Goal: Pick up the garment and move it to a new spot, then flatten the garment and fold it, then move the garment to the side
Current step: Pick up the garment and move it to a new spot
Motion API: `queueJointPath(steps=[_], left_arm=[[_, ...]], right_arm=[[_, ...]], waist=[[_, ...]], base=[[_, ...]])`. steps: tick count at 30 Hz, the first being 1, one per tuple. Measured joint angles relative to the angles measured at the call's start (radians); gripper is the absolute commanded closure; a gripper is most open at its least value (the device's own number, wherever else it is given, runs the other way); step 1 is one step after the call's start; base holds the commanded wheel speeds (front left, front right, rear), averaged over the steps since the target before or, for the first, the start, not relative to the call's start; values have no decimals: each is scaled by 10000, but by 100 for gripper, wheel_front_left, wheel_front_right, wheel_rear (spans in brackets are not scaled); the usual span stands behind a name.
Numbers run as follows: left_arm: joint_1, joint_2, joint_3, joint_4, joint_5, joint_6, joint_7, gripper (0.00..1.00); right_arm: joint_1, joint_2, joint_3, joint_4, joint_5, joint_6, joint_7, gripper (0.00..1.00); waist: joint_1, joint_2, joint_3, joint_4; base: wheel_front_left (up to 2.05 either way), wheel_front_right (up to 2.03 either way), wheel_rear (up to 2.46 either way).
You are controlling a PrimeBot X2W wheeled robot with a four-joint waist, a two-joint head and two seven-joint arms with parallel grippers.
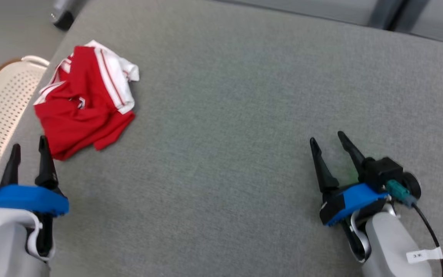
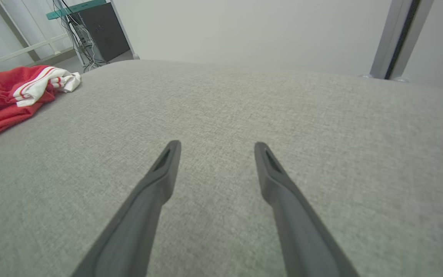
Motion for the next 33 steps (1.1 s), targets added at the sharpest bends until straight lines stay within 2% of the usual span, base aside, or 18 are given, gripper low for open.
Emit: queueJointPath(steps=[9,17,18,19,20,27,33], left_arm=[[-1405,1001,-1331,861,-1499,0,0,0],[-1948,1486,-2238,1733,-2111,0,0,0],[-1984,1521,-2276,1766,-2178,0,0,7],[-2008,1570,-2324,1778,-2182,0,0,77],[-2014,1605,-2355,1762,-2182,0,0,100],[-1912,1630,-1494,867,-1977,0,0,100],[-1643,1542,-652,-566,-1436,2,0,100]], right_arm=[[-529,36,130,-677,-380,4,-13,0],[-714,61,211,-1097,-401,8,-33,0],[-717,63,199,-1129,-401,8,-33,0],[-716,65,153,-1152,-382,8,-33,0],[-713,56,136,-1172,-353,8,-33,0],[-446,15,-109,-1024,-115,4,-29,0],[-166,4,-23,-924,334,2,-17,0]], waist=[[-1,0,1150,-748],[-3,-1,1627,-1310],[-3,-1,1653,-1365],[-2,0,1674,-1414],[-2,0,1674,-1449],[-2,0,1254,-1536],[-2,0,609,-1661]], base=[[0,0,0],[0,0,0],[0,0,0],[0,0,0],[0,0,0],[0,0,0],[0,0,0]])
